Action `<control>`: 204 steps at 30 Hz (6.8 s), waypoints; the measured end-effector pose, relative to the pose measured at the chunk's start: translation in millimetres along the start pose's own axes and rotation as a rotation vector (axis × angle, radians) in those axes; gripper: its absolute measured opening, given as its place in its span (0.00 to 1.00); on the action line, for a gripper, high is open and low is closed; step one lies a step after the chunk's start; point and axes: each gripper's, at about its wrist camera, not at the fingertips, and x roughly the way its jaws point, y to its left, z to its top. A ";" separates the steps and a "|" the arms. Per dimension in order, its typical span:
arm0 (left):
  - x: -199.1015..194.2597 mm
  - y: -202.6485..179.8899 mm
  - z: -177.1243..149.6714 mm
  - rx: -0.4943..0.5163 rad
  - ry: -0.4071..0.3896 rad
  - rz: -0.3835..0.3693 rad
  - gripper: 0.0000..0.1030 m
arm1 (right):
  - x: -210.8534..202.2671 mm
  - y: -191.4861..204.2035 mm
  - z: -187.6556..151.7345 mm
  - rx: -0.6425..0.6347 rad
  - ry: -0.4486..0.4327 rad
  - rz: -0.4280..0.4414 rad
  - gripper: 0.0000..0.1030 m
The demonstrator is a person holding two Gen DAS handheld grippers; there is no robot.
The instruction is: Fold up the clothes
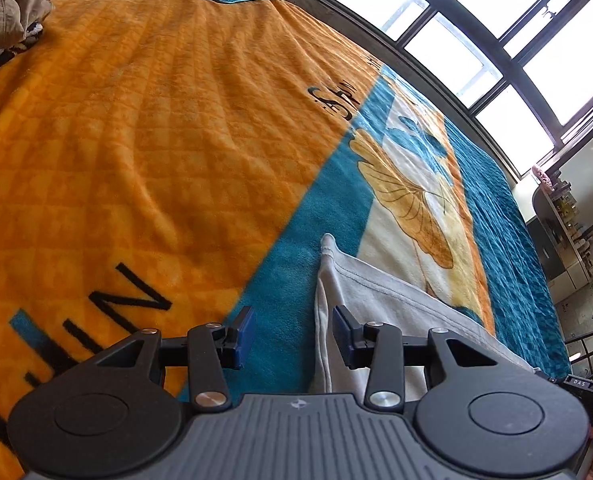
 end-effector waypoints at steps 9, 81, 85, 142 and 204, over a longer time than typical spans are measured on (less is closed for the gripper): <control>30.5 3.5 23.5 -0.107 -0.006 -0.093 0.25 | -8.3 -1.5 -8.0 0.020 -0.023 -0.027 0.06; -291.7 -43.0 -244.7 0.512 -0.031 0.264 0.25 | -373.7 -40.2 -233.7 -0.036 0.052 -0.299 0.38; -266.1 -82.2 -248.3 0.549 0.044 0.053 0.26 | -366.6 -17.5 -229.8 -0.068 0.115 -0.156 0.39; -262.4 -78.4 -308.2 0.795 0.397 -0.185 0.15 | -301.8 38.7 -315.0 -0.221 0.496 0.029 0.22; -87.2 -36.1 -109.5 0.358 0.021 -0.225 0.04 | -192.1 -59.9 -141.2 0.130 -0.102 0.133 0.03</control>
